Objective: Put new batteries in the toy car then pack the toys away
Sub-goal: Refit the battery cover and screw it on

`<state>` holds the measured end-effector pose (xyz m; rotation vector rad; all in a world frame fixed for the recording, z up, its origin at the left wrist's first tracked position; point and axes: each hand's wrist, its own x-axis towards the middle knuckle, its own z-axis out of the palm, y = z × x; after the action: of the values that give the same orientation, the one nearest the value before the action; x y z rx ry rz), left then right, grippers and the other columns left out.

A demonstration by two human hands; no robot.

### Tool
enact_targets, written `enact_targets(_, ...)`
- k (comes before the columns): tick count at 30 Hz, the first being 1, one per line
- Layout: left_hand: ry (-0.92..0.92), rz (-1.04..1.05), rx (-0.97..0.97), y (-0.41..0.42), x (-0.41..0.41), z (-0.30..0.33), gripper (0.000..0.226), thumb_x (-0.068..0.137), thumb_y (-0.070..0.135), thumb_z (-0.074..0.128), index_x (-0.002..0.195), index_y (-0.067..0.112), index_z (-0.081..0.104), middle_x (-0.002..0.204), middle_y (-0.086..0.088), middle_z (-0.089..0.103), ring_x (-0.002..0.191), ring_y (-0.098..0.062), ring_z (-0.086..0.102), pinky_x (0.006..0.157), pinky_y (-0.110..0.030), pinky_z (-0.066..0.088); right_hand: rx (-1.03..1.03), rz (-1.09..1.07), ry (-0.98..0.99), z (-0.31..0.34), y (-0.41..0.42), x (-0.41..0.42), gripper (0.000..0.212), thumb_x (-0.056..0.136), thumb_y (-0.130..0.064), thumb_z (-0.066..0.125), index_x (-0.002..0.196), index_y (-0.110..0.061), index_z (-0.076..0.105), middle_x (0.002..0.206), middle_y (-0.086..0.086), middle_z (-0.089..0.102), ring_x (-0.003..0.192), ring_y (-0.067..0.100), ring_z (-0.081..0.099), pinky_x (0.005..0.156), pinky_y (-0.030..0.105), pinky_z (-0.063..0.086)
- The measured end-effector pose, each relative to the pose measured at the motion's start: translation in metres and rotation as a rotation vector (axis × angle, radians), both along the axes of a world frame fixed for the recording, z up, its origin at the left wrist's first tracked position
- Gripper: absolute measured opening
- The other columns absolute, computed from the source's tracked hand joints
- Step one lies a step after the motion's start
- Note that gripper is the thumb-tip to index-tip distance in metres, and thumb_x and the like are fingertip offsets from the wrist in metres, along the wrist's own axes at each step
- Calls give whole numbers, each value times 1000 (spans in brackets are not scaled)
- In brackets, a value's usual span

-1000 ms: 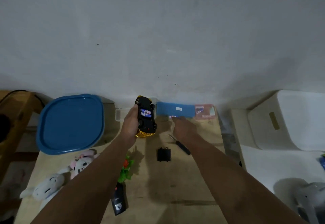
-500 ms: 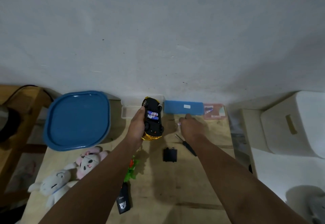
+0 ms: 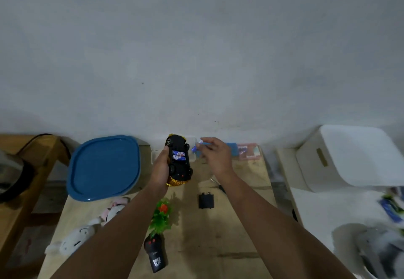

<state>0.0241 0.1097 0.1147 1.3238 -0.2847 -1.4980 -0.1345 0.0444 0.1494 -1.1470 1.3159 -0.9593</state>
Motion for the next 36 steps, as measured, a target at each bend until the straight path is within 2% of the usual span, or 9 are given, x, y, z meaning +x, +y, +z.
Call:
enact_targets(5,-35,-28,-85,13,-1,43,56,108,55,34,135,19,67,125,-12,74,114,-34,70,104,-50,52,-56,5,-18,31,44,20,16,80,-14,85,92,-13,74,81,2,77,63,9,70,61,27,57)
enact_targets(8,-42,-14,-98,20,0,60,55,107,55,36,132,18,69,122,-13,75,112,-30,73,98,-45,56,-156,-98,110,39,64,29,19,80,-26,85,94,-16,78,86,-5,77,81,3,72,76,23,59)
enact_targets(11,-23,11,-133,29,0,73,53,108,54,34,128,22,71,120,-10,77,110,-28,73,96,-43,56,-228,-193,223,46,85,38,21,81,-36,83,91,-17,81,83,-10,75,78,-3,69,70,11,52)
enact_targets(14,-17,8,-173,36,-2,80,51,107,52,35,126,22,72,119,-7,77,110,-25,73,90,-39,56,-345,-213,342,49,103,45,22,85,-41,78,94,-21,80,89,-10,71,81,2,66,73,20,53)
enact_targets(21,-82,17,-123,47,4,72,52,104,57,39,121,22,73,114,-11,77,107,-28,74,96,-47,58,-648,210,940,54,125,38,41,101,-43,39,108,-18,69,109,-3,51,78,18,58,63,34,50)
enact_targets(23,-64,5,-104,47,5,65,53,105,57,38,123,21,72,114,-10,78,106,-27,74,94,-44,58,-548,283,884,62,116,32,38,103,-39,41,106,-13,69,108,1,54,82,19,60,70,34,50)
enact_targets(27,-85,-35,-85,42,8,53,56,101,61,40,128,24,72,118,-5,77,108,-28,74,101,-50,56,-255,-32,591,51,93,8,23,101,-23,52,110,-15,72,109,3,69,98,19,64,85,33,52)
enact_targets(33,30,11,-41,44,22,35,53,109,52,33,119,20,74,112,-2,79,89,-23,74,72,-37,63,71,417,993,-43,94,-33,26,91,-15,59,115,-17,69,114,4,70,106,24,65,82,29,51)
enact_targets(36,75,26,-11,44,27,19,56,109,53,31,129,19,71,127,-5,74,96,-26,69,90,-49,56,60,627,1116,-85,91,-37,18,95,-15,55,109,-14,66,106,7,69,102,27,67,77,29,51)
